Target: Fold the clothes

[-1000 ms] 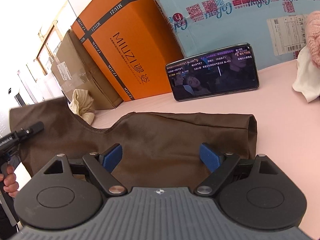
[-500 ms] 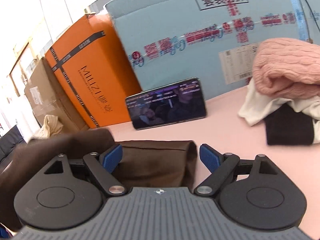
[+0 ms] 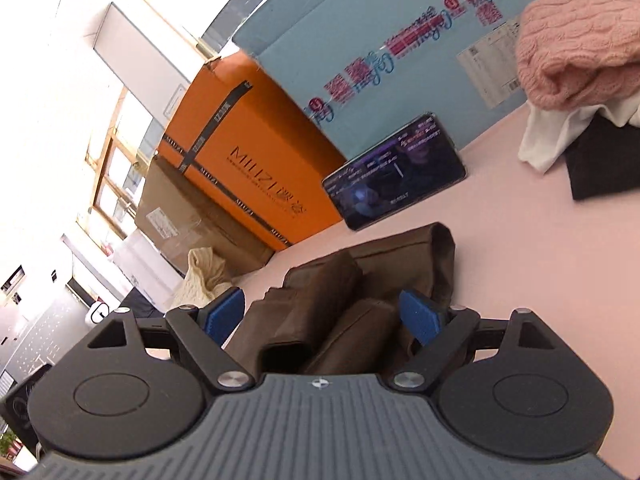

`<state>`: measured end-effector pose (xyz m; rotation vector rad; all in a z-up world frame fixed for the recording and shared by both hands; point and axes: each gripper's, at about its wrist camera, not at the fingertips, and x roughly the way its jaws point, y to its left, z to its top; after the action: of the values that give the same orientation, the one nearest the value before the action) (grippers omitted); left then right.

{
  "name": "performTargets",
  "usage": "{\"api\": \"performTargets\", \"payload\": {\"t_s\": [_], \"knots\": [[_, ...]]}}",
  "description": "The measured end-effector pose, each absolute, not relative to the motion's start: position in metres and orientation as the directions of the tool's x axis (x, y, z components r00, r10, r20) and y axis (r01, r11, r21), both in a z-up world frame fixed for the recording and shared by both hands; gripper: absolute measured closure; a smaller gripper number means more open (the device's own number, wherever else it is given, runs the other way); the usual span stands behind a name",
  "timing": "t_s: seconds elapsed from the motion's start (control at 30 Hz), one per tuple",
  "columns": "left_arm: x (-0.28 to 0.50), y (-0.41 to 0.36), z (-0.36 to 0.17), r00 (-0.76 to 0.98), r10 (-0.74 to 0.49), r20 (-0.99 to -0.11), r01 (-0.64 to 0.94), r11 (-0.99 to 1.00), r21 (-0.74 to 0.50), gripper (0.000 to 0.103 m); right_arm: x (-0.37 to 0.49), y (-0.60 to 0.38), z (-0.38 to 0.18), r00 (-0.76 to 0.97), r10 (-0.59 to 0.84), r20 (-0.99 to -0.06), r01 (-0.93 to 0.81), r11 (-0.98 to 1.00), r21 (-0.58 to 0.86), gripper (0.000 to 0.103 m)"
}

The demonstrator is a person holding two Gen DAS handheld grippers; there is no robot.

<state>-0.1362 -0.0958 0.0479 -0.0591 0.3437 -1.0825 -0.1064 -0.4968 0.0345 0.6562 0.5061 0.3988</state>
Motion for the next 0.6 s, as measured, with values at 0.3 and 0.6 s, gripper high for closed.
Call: {"api": "performTargets", "payload": {"t_s": [0.3, 0.6], "knots": [[-0.101, -0.089, 0.027, 0.672, -0.604, -0.428, 0.578, 0.789, -0.206, 0.000, -0.105, -0.458, 0.026, 0.770, 0.408, -0.490, -0.132, 0.854, 0.503, 0.060], [-0.097, -0.085, 0.019, 0.625, -0.639, -0.448, 0.592, 0.762, -0.260, 0.000, -0.126, -0.452, 0.047, 0.839, 0.395, -0.374, -0.202, 0.865, 0.460, 0.093]]}}
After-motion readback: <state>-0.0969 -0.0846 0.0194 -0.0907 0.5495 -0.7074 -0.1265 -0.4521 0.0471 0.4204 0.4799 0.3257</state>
